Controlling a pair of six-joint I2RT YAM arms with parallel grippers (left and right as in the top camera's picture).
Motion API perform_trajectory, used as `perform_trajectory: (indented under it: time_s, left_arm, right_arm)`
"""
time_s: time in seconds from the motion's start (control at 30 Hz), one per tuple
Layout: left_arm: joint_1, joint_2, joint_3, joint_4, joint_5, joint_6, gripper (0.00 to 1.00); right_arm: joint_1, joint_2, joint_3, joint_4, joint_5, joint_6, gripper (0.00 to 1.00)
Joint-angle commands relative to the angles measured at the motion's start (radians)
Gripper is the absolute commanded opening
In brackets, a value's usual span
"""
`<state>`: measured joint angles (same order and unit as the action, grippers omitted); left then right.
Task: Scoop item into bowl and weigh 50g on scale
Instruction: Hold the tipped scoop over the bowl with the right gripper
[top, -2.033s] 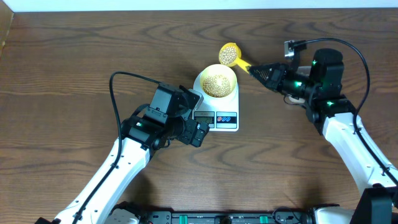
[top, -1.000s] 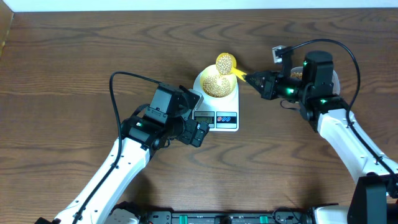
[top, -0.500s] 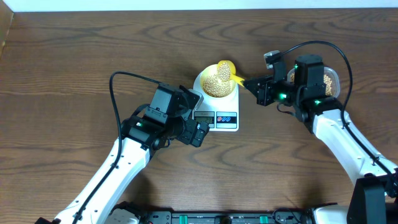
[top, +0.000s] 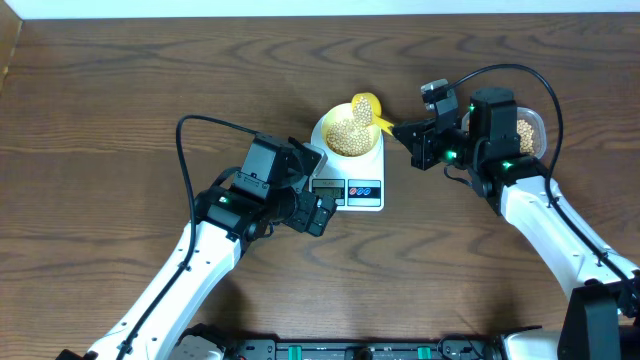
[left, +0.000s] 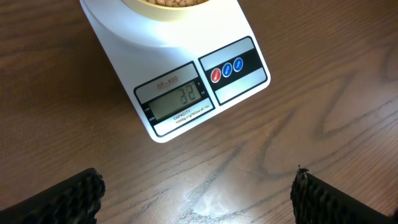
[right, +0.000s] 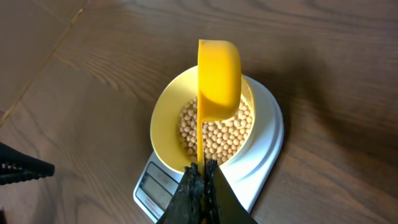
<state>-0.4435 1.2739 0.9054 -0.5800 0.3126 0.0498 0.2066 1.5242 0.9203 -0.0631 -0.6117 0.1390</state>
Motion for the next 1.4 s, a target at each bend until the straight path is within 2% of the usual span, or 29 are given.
perform_trajectory:
  time_s: [0.0, 0.4, 0.77, 1.37]
  left_arm:
    - [-0.001, 0.006, 0.015, -0.003, 0.008, 0.010, 0.98]
    - [-0.001, 0.006, 0.015, -0.003, 0.008, 0.010, 0.98]
    - [-0.001, 0.006, 0.015, -0.003, 0.008, 0.009, 0.98]
    - [-0.001, 0.006, 0.015, -0.003, 0.008, 0.010, 0.98]
  right_arm:
    - [0.014, 0.000, 0.003, 0.005, 0.003, -0.031, 0.01]
    - [0.053, -0.002, 0.042, 0.009, 0.038, -0.078, 0.01]
    - [0.056, -0.022, 0.042, -0.020, 0.115, -0.198, 0.01]
    - [0.057, -0.051, 0.042, 0.019, 0.106, -0.283, 0.01]
